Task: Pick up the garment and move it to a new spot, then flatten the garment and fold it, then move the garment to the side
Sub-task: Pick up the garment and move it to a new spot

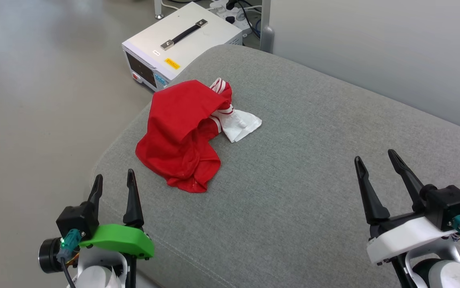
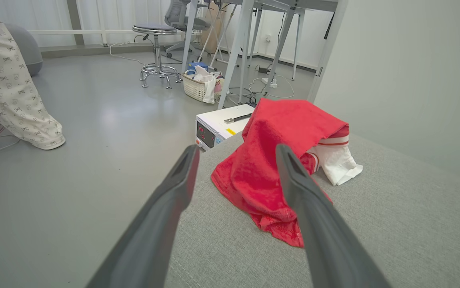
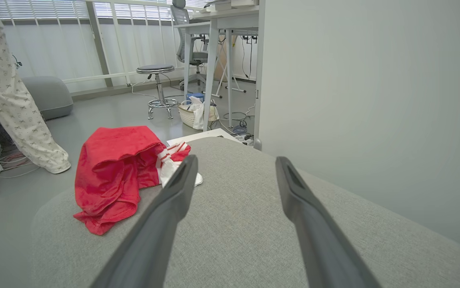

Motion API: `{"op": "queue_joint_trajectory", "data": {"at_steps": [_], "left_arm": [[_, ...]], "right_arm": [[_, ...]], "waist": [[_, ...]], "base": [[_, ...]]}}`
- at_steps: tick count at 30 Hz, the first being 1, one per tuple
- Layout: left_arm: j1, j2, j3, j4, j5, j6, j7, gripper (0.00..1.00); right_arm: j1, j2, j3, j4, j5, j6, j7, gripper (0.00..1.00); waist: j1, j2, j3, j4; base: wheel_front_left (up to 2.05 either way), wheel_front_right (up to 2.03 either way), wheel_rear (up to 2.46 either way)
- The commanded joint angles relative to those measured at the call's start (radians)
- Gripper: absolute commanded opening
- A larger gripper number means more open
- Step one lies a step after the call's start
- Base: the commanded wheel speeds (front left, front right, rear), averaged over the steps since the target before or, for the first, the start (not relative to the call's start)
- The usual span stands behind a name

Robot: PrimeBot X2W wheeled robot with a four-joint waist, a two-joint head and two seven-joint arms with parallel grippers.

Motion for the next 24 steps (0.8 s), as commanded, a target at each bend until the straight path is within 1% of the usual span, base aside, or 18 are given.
{"op": "queue_joint_trajectory", "data": {"at_steps": [1, 4, 9, 13, 15, 17, 19, 24], "left_arm": [[-0.027, -0.005, 0.0, 0.014, -0.009, -0.002, -0.01, 1.0], [-0.064, -0.005, -0.005, 0.034, -0.018, -0.013, -0.017, 1.0], [-0.151, -0.004, -0.006, 0.091, -0.033, -0.028, -0.027, 1.0], [-0.267, 0.004, -0.005, 0.159, -0.057, -0.052, -0.031, 1.0], [-0.333, 0.018, 0.001, 0.204, -0.074, -0.065, -0.027, 1.0], [-0.409, 0.041, 0.008, 0.265, -0.095, -0.08, 0.0, 1.0], [-0.479, 0.064, 0.008, 0.324, -0.114, -0.096, 0.048, 1.0], [-0.639, 0.14, 0.011, 0.468, -0.167, -0.128, 0.218, 1.0]], "right_arm": [[-0.002, -0.01, 0.003, -0.012, 0.006, -0.001, 0.005, 1.0], [-0.008, -0.021, -0.003, -0.028, 0.006, -0.001, 0.019, 1.0], [-0.027, -0.045, -0.01, -0.068, 0.008, -0.001, 0.051, 1.0], [-0.051, -0.074, -0.023, -0.109, 0.011, -0.001, 0.081, 1.0], [-0.068, -0.091, -0.025, -0.125, 0.014, -0.001, 0.091, 1.0], [-0.087, -0.107, -0.022, -0.142, 0.021, -0.001, 0.098, 1.0], [-0.105, -0.118, -0.021, -0.155, 0.025, -0.001, 0.101, 1.0], [-0.15, -0.136, -0.016, -0.172, 0.032, -0.001, 0.099, 1.0]], "waist": [[0.0, 0.0, 0.009, 0.004], [0.0, 0.0, 0.034, 0.004], [0.0, 0.0, 0.101, -0.018], [0.0, 0.0, 0.176, -0.042], [0.0, 0.0, 0.213, -0.06], [0.0, 0.0, 0.256, -0.083], [0.0, 0.0, 0.292, -0.104], [0.0, 0.0, 0.376, -0.172]], "base": [[0.0, 0.0, 0.0], [0.0, 0.0, 0.0], [0.0, 0.0, 0.0], [0.0, 0.0, 0.0], [0.0, 0.0, 0.0], [0.0, 0.0, 0.0], [0.0, 0.0, 0.0], [0.0, 0.0, 0.0]]}}
